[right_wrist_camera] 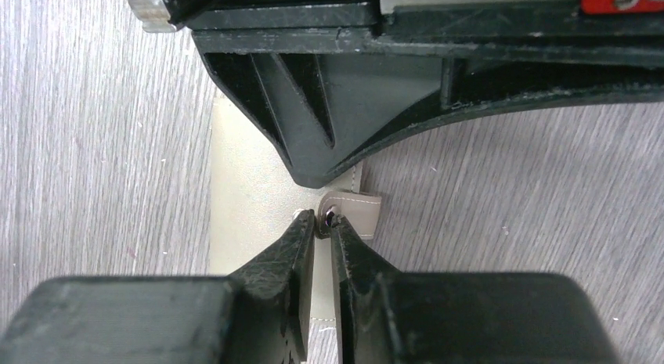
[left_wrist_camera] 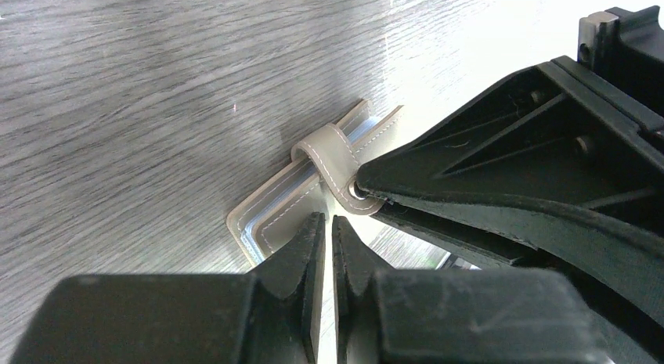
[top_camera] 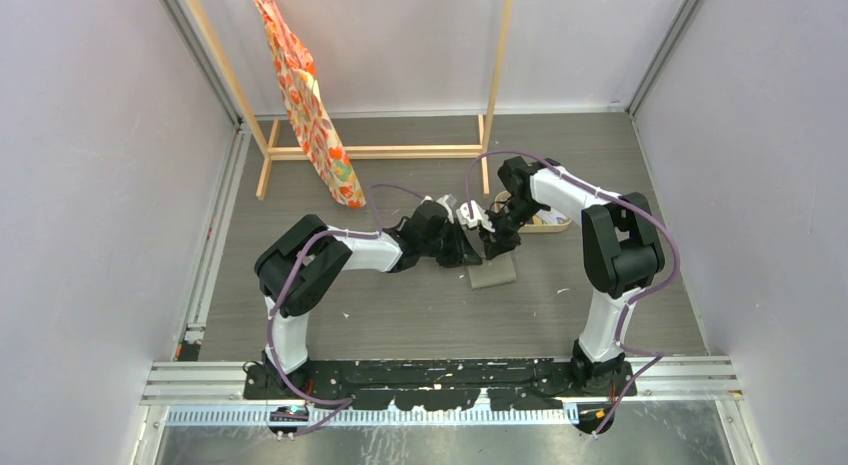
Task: Put the credit cards into the card holder
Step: Close the card holder at the center of the board.
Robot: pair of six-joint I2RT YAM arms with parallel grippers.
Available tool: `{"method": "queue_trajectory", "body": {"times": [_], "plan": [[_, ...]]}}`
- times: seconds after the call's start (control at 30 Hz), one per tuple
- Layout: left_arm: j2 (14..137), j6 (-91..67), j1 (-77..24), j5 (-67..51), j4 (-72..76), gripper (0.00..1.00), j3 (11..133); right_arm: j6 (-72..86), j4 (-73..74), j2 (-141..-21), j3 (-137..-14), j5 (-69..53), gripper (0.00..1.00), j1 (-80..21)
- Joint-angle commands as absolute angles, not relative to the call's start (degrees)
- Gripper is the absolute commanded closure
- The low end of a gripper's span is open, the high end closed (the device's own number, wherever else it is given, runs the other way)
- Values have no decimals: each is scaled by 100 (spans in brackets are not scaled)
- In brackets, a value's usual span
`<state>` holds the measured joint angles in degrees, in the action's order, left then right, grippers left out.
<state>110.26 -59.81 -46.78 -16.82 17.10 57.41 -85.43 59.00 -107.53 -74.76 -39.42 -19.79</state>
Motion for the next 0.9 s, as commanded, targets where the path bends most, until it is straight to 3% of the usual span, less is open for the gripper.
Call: {"method": "queue_trajectory", "body": {"times": [0.0,0.63,0.87], "plan": [[11103,-5872,-4711,-1445,1407,90,5840,-8624,6063,-10628,-7614,-3990,80,-2006],[11100,-5860,-4729,-1396,1354,91,5857,-8640,6173,-10543,-7612,-3981,81,-2005],[11104,-5861,-4729,-1397,1345,91,5869,-8476,5981,-10569,-7575,-3913,93,-2008]]}}
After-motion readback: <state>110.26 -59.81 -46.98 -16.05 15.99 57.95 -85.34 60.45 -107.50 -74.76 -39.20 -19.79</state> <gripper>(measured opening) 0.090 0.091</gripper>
